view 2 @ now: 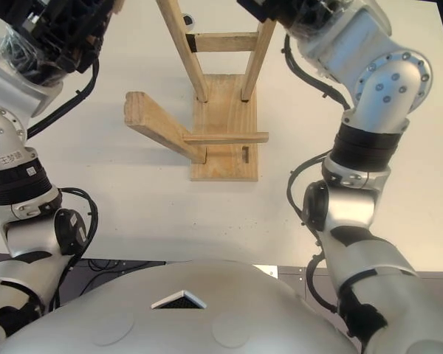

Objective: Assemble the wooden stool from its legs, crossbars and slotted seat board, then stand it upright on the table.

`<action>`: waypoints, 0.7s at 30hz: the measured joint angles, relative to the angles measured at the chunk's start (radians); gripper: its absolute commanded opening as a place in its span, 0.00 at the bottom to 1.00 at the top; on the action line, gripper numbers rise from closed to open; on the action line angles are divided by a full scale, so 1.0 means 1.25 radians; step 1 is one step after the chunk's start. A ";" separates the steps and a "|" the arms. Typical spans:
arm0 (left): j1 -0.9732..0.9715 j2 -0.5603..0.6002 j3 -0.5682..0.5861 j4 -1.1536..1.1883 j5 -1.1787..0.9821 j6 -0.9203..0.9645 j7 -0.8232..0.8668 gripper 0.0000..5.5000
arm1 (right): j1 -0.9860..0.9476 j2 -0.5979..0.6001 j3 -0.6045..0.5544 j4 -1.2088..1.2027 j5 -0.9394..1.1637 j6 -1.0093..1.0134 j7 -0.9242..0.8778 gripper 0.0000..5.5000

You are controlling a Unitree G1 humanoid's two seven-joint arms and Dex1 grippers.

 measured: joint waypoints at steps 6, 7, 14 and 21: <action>0.021 -0.003 -0.002 -0.012 -0.013 0.008 0.001 0.36 | -0.022 -0.001 -0.022 0.023 0.033 -0.001 -0.013 0.45; 0.023 -0.003 -0.002 -0.015 -0.015 0.008 0.002 0.36 | -0.022 -0.001 -0.023 0.025 0.033 -0.001 -0.013 0.44; 0.025 -0.003 0.000 -0.026 -0.048 0.027 0.030 0.43 | -0.025 -0.003 -0.023 0.030 0.039 -0.005 -0.011 0.37; 0.047 0.016 -0.003 -0.003 -0.042 0.045 0.045 0.64 | 0.000 -0.044 -0.009 0.024 -0.027 -0.025 0.049 0.37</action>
